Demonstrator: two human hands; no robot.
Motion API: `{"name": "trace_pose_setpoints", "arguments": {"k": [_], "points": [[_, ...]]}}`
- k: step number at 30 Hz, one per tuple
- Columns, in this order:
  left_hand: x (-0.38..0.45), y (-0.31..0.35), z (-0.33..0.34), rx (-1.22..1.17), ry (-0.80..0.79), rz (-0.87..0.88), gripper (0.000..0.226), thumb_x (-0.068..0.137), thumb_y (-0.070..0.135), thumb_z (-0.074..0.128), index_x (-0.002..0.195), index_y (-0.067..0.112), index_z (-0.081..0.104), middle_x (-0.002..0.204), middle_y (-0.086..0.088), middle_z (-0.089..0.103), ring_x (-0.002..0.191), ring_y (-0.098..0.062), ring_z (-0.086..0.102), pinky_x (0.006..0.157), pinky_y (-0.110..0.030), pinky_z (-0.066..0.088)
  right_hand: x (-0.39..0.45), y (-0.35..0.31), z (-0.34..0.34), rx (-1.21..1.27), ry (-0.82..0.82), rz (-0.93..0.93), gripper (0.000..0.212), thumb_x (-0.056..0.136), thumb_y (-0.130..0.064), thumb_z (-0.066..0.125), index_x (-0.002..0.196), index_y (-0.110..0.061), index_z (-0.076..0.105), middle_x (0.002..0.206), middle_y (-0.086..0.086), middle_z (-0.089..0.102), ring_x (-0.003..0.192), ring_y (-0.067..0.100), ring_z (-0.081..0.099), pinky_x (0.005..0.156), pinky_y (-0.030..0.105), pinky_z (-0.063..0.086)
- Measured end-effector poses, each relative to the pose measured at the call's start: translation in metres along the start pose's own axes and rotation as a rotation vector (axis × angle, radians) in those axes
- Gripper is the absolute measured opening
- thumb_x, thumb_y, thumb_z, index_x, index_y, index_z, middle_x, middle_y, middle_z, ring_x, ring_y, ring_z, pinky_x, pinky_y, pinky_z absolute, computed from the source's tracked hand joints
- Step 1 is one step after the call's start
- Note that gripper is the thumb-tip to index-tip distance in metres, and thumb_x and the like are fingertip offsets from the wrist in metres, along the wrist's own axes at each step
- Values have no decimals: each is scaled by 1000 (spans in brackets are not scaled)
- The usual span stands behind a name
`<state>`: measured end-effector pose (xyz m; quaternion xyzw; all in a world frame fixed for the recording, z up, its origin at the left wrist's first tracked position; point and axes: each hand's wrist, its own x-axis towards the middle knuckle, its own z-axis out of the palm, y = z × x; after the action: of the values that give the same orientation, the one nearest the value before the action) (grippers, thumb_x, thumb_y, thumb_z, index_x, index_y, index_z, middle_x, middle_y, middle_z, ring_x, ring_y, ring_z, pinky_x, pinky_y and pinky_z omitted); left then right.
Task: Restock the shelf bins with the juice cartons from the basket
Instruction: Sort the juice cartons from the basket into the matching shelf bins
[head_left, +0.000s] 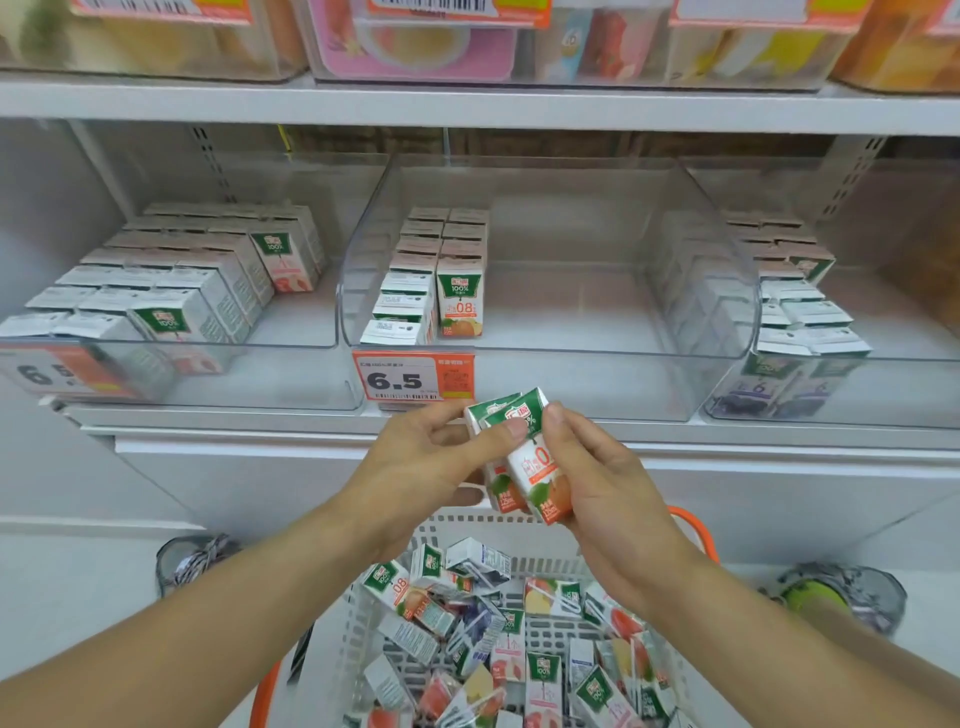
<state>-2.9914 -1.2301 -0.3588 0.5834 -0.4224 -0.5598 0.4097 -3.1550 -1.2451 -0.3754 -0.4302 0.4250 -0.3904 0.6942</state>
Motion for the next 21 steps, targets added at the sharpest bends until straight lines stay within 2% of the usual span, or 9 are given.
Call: {"name": "trace_pose_setpoints", "arguments": {"k": [3,5,9,11,13,15,16,18,21], "points": [[-3,0,-4,-35,27,11,31,82,28,75,111,17,71,96,-7,77,83,-28,73,72,-32,61,1,-7,-7,-56,-130,48,32,94,-29,58,125,-27,68,116,10,73,100,28,67,96,46,50],[-5,1,-8,-31,24,27,30,83,29,74,110,16,72,95,-8,77,83,-30,73,73,-35,61,0,-14,-15,-127,-220,46,42,85,-23,67,127,-31,67,118,9,72,99,31,67,94,48,51],[-9,3,-11,40,-33,106,35,84,33,71,115,18,71,98,-8,77,82,-27,73,77,-41,60,-3,-24,-25,-315,-244,-33,71,71,-21,82,136,-32,55,118,0,71,101,28,72,95,53,55],[-12,3,-11,107,-49,164,48,81,39,77,124,21,66,103,-2,77,89,-23,74,79,-39,60,-4,-27,-28,-386,-258,-32,94,61,-22,89,142,-38,44,117,-2,71,100,26,72,93,50,56],[-15,7,-10,187,-49,213,67,75,48,81,134,26,59,107,15,75,98,-10,71,84,-29,58,-4,-27,-26,-452,-284,-87,104,56,-23,93,144,-41,40,116,-1,71,98,27,72,90,49,58],[-19,15,-9,255,-9,282,73,69,47,78,136,29,56,100,33,70,97,-4,69,83,-19,56,-3,-26,-20,-480,-274,-214,97,56,-19,94,139,-37,48,114,-1,71,94,25,72,87,50,58],[-20,19,-10,263,21,328,72,67,44,76,135,31,56,98,37,68,95,-3,70,80,-14,54,0,-25,-16,-472,-252,-285,90,58,-14,94,135,-34,53,113,-1,71,92,24,73,85,51,58],[-20,30,-17,260,58,433,63,70,43,74,130,32,59,103,33,70,97,3,69,83,-12,53,5,-29,-5,-434,-198,-422,81,60,-7,94,129,-31,57,114,-2,71,90,24,73,82,49,59],[-15,40,-34,339,145,608,49,90,54,61,132,29,61,122,20,68,114,3,62,97,-19,49,18,-47,10,-410,-128,-645,80,59,-9,92,130,-26,57,117,-6,69,96,20,72,82,41,60]]}}
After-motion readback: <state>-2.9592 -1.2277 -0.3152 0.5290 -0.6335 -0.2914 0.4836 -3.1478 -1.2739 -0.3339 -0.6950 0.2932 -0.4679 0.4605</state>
